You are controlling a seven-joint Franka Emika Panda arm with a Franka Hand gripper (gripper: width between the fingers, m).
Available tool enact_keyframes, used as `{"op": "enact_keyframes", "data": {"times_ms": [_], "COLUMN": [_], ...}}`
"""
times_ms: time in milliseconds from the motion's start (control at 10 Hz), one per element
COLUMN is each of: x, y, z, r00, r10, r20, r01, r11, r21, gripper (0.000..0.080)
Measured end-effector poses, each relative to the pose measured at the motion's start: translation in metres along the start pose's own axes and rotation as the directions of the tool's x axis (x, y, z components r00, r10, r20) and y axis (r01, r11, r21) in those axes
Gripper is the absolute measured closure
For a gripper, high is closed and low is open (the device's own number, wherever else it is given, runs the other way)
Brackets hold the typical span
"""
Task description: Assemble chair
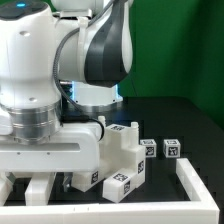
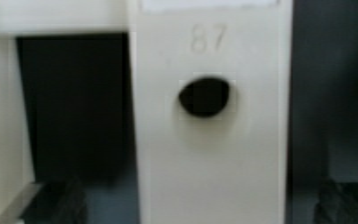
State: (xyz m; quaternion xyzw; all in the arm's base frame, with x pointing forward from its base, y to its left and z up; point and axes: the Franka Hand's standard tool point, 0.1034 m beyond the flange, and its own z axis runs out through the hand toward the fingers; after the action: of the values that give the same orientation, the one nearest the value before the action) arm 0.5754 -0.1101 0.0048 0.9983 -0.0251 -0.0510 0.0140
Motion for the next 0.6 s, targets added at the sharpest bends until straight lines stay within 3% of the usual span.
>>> {"op": "enact_keyframes", "data": {"times_ms": [300, 500, 600], "x": [0.0005, 0.0006, 0.0009], "y": [-0.0037, -0.0034, -0.0038], "z": [0.0005, 0.0004, 0.0001], "r00": [1.0, 1.0, 1.0], "r10": [-0.002, -0.001, -0.002], "r20": [-0.001, -0.001, -0.002], "r01": [0.002, 0.001, 0.002], "r11": [1.0, 1.0, 1.0], "r21": [0.0, 0.0, 0.0], "gripper": [0.015, 0.0446, 0.0515]}}
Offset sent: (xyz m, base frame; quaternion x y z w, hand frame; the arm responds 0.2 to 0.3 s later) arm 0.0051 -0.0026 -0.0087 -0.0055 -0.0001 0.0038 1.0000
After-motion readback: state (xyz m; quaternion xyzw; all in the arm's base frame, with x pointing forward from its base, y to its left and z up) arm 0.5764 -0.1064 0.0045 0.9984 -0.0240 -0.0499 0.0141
